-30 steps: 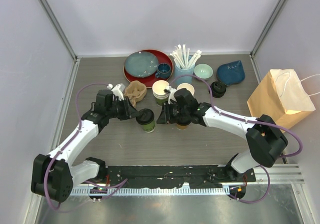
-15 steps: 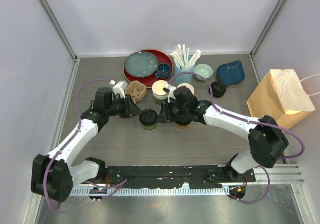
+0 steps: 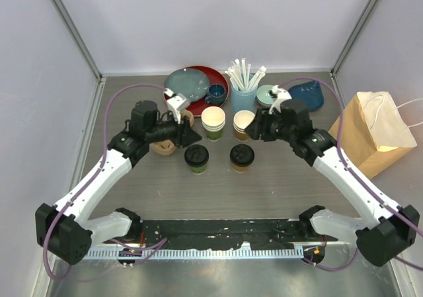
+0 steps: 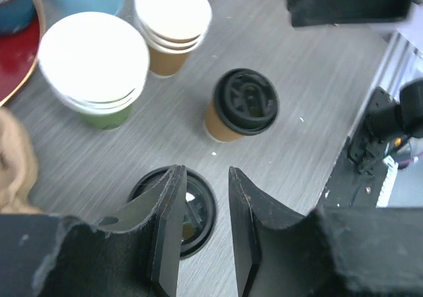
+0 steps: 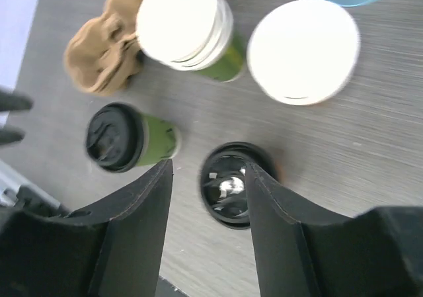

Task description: Pack the takeout coffee

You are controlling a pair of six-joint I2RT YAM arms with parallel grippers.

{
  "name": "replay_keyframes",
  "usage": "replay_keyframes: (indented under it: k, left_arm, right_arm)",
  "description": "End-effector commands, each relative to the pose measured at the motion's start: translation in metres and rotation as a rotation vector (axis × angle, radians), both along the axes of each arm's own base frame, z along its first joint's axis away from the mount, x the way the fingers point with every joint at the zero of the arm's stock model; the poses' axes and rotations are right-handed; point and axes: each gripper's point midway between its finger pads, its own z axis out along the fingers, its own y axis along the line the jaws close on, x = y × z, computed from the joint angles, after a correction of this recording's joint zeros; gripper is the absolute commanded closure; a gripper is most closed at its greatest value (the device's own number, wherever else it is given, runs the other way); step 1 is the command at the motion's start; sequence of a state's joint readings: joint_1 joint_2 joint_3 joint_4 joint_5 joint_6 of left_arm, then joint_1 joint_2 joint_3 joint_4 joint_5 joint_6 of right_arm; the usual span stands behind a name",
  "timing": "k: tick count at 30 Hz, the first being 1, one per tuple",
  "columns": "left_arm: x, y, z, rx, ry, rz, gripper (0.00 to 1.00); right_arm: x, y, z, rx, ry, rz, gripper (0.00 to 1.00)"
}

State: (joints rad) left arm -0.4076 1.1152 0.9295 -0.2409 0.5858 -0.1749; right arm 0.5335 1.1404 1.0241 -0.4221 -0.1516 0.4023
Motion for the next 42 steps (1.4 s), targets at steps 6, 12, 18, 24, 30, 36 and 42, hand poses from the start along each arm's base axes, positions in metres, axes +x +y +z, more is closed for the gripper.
replay_keyframes:
  k: [6, 12, 18, 24, 30, 36, 42]
  left_arm:
    - [-0.035, -0.065, -0.020, 0.333, -0.368, -0.511, 0.70]
    - [-0.070, -0.096, -0.052, 0.443, -0.560, -0.813, 0.71]
    - [-0.059, -0.113, -0.076, 0.459, -0.611, -0.855, 0.71]
    - [-0.043, -0.129, -0.090, 0.464, -0.671, -0.847, 0.71]
    - [-0.042, -0.129, -0.107, 0.485, -0.665, -0.871, 0.71]
    - [-0.041, -0.129, -0.114, 0.495, -0.676, -0.875, 0.71]
    - [-0.038, -0.130, -0.120, 0.497, -0.693, -0.868, 0.71]
  right_arm:
    - [0.005, -0.062, -0.052, 0.016, 0.141, -0.118, 0.67]
    - [0.000, -0.060, -0.064, 0.050, 0.162, -0.084, 0.64]
    - [-0.006, -0.055, -0.081, 0.078, 0.207, -0.048, 0.67]
    - [-0.010, -0.052, -0.097, 0.086, 0.249, -0.030, 0.69]
    - [-0.011, -0.049, -0.103, 0.102, 0.253, -0.019, 0.69]
    - [-0.011, -0.048, -0.111, 0.098, 0.273, -0.012, 0.69]
    - [-0.015, -0.050, -0.121, 0.087, 0.297, -0.017, 0.72]
